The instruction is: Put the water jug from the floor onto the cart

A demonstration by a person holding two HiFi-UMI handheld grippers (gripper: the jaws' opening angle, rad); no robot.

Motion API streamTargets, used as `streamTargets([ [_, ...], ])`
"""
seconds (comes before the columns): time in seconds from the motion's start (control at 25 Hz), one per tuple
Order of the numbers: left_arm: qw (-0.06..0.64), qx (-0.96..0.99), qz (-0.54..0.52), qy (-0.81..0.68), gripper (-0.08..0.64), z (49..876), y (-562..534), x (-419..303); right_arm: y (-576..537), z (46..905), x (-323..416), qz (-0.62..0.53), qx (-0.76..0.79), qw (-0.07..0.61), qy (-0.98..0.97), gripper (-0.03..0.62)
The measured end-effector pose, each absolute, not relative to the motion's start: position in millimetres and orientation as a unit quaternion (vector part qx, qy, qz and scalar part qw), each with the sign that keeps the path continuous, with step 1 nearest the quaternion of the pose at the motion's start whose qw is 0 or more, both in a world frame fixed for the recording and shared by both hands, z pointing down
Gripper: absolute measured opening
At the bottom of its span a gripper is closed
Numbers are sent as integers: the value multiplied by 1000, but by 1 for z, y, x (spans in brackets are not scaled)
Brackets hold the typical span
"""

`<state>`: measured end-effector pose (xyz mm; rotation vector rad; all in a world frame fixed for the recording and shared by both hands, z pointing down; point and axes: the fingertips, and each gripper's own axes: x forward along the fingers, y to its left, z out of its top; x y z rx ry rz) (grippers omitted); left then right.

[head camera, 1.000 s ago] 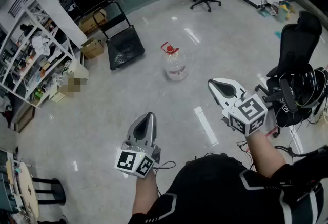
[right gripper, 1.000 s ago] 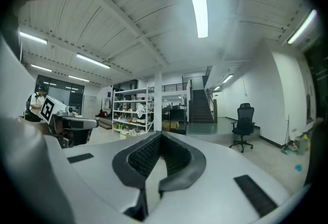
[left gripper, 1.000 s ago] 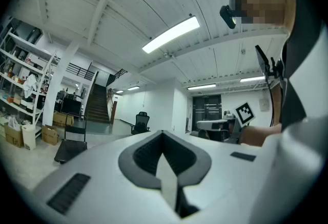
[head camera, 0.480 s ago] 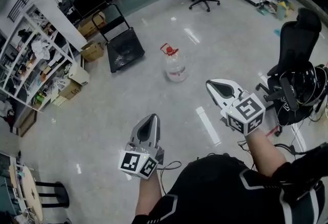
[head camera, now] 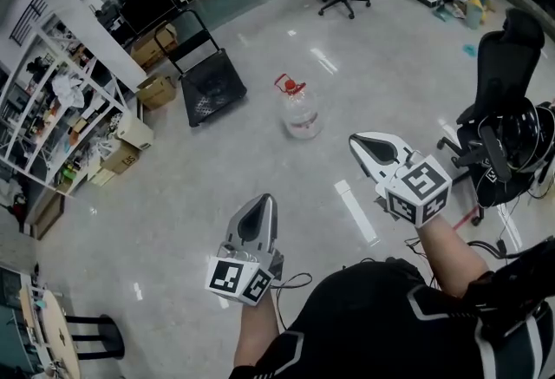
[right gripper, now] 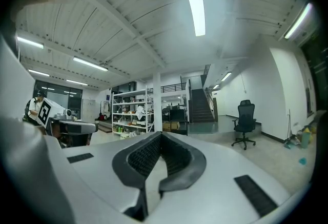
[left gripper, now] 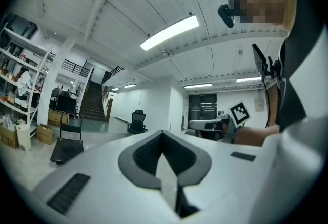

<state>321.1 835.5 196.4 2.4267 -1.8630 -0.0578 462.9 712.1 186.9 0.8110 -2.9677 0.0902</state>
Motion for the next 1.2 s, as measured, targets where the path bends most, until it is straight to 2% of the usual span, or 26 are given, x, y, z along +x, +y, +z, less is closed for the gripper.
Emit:
streamTargets([
  [0.52,46,813,-22,-581,-8,202,803,272,694,190,416,19,285,51,-957,2],
  [1.2,53,795,17,-604,-8,197,554,261,443,193,400,21,244,39,-969,2],
])
